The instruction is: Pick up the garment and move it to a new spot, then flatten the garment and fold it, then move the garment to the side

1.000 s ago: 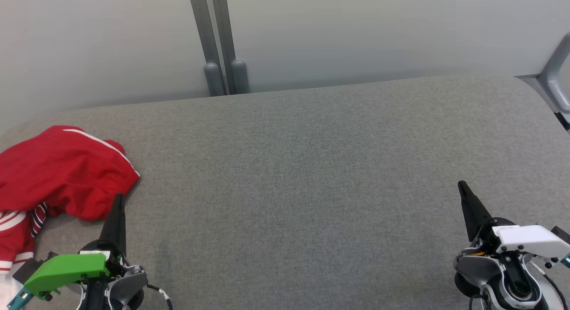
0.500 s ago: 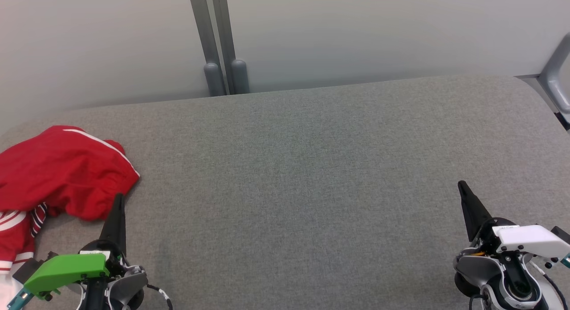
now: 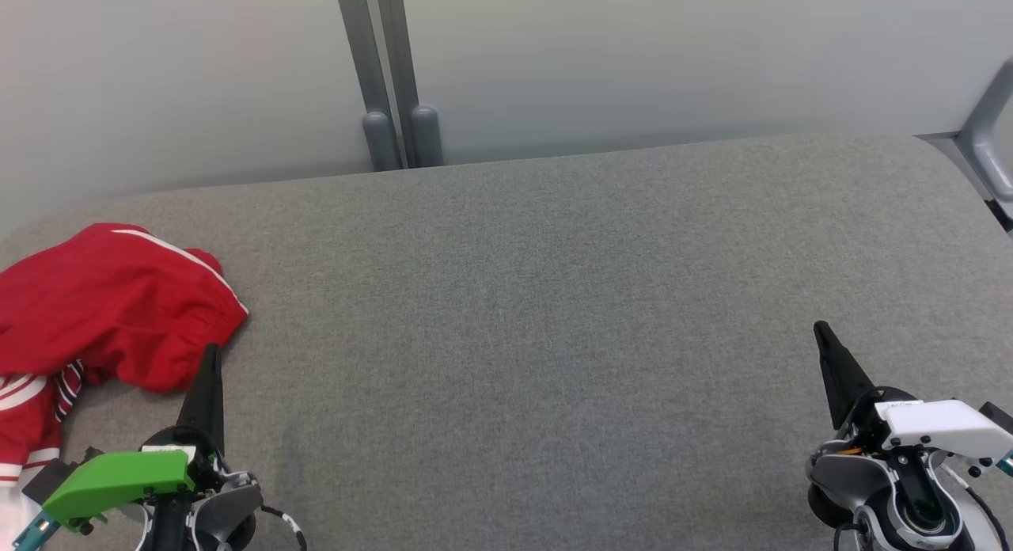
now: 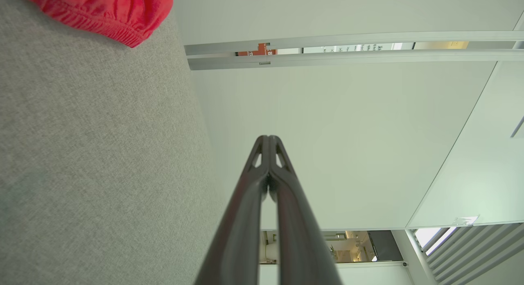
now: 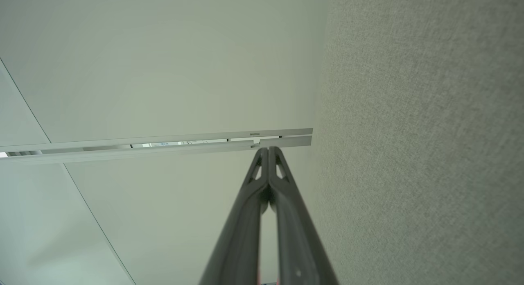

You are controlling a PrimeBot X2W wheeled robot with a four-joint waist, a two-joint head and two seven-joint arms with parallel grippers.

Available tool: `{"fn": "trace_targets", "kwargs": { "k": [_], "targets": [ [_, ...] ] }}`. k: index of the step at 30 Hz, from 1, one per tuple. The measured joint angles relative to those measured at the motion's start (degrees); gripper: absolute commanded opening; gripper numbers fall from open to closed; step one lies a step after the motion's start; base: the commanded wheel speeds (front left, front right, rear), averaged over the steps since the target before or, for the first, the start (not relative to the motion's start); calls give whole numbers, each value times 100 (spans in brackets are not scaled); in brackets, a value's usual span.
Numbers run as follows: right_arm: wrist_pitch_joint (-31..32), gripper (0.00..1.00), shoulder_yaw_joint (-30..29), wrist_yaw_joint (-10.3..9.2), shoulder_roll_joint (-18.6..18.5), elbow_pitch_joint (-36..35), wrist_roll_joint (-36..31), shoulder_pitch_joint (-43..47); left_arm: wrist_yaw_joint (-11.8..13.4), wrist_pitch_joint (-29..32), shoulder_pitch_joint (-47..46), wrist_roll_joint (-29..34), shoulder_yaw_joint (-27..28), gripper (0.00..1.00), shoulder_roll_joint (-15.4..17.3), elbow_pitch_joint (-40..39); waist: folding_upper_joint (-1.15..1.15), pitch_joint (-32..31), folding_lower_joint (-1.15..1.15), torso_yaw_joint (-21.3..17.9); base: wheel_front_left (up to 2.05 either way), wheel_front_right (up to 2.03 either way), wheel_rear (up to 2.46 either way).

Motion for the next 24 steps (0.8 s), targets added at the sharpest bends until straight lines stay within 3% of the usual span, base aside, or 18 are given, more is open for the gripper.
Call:
{"fn": "trace_targets", "kwargs": {
  "k": [24],
  "targets": [
    [0,0,0,0,0,0,0,0,0,0,0,0,0,0,0,0,0,0,0,0,0,0,0]
  ]
}}
